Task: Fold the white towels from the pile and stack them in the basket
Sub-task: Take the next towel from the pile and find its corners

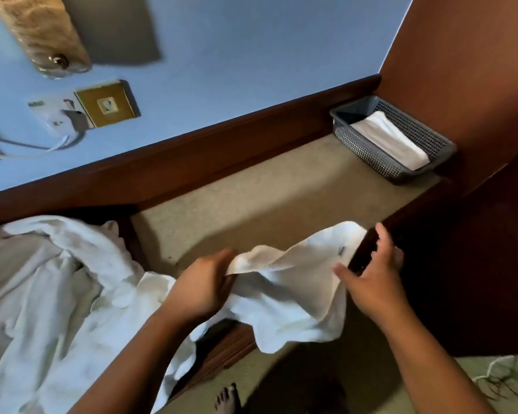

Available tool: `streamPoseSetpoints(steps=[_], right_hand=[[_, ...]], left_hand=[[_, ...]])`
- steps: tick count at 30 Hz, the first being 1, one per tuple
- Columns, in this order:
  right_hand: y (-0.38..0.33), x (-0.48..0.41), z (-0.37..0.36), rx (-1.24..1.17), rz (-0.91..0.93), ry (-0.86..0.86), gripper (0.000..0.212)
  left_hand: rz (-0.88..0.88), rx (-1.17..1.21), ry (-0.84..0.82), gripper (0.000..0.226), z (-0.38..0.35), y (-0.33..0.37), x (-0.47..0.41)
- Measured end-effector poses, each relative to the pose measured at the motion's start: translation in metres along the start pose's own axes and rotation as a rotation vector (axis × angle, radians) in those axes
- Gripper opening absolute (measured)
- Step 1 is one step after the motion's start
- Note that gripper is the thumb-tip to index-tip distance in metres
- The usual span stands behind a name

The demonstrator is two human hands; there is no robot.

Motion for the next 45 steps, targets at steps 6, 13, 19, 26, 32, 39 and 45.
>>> streamPoseSetpoints(steps=[6, 13, 19, 26, 32, 39, 45], right_hand=[[-0.024, -0.009, -0.044, 0.002, 0.575, -0.488, 0.050], [0.046, -0.095, 0.140, -0.430, 0.486, -0.175, 0.046], [0.119, -0.156, 0.368, -0.579, 0.440, 0.215, 0.027], [0.175, -0.194, 0.400, -0.117, 0.437, -0.117, 0.018], [0.204, -0.178, 0.365, 0.333, 0.628, 0.020, 0.025], [0.212, -0.192, 0.372, -0.018, 0.454, 0.111, 0.043], [0.147, -0.148, 0.319, -0.132, 0.755, -0.387, 0.029]], left_hand=[[-0.151, -0.101, -0.042, 0.029, -0.022, 0.119, -0.053], [0.009, -0.143, 0.188, 0.024, -0.101, 0.160, -0.140], [0.048, 0.002, -0.124, 0.030, -0.272, 0.221, -0.195], [0.204, 0.276, 0.389, 0.036, -0.225, 0.277, -0.227], [0.151, 0.121, 0.265, 0.038, -0.224, 0.322, -0.234], [0.207, 0.177, 0.318, 0.030, -0.210, 0.333, -0.224], [0.292, 0.122, 0.150, 0.065, -0.221, 0.339, -0.213]])
Point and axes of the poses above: each hand's wrist, its own x-axis away from the middle knuckle, its own z-axis out of the back of the hand, y = z × x, the point moved 9 cm from there along -x, towards the middle knuckle, and after that the axes turned 6 degrees about -y, right-handed, at the moved point
